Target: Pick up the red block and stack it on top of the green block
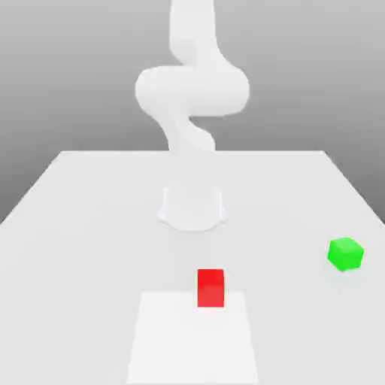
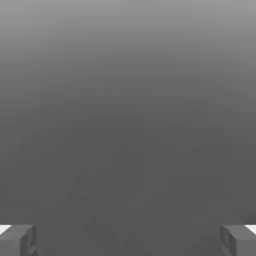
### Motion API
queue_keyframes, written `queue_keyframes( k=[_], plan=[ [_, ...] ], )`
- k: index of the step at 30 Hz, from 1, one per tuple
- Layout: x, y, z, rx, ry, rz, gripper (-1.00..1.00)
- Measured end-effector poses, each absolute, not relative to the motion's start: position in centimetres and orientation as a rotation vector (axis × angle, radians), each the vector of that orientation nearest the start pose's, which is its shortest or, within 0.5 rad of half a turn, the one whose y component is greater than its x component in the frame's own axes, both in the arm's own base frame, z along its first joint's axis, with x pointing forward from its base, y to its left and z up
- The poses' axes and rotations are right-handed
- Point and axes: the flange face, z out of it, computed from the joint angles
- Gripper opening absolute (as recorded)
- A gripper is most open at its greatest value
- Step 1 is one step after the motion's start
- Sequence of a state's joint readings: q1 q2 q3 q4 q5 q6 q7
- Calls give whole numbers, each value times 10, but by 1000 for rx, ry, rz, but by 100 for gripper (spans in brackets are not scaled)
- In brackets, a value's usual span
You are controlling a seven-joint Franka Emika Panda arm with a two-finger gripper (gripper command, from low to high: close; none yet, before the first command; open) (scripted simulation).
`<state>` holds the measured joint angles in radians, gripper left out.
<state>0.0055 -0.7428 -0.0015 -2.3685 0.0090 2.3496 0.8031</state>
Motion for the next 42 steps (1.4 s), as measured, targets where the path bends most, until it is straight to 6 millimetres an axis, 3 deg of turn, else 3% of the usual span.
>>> queue_keyframes(
  k=[4, 9, 12, 17, 18, 20, 24, 25, 32, 40, 42],
  plan=[
    [404, 7, 562, -2572, 1097, -748, 0],
    [409, 18, 436, -2683, 1143, -512, 0],
    [393, 25, 361, -2752, 1168, -359, 0],
    [338, 33, 233, -2868, 1208, -79, 0],
    [330, 33, 210, -2882, 1213, -40, 0],
    [324, 34, 184, -2892, 1217, -10, 0],
    [319, 34, 149, -2895, 1218, 0, 0],
    [318, 34, 144, -2895, 1218, 0, -100],
    [319, 34, 145, -2895, 1218, -1, -100],
    [319, 34, 202, -2896, 1218, -1, -100],
    [320, 58, 211, -2952, 1079, -4, -100]
  ],
)
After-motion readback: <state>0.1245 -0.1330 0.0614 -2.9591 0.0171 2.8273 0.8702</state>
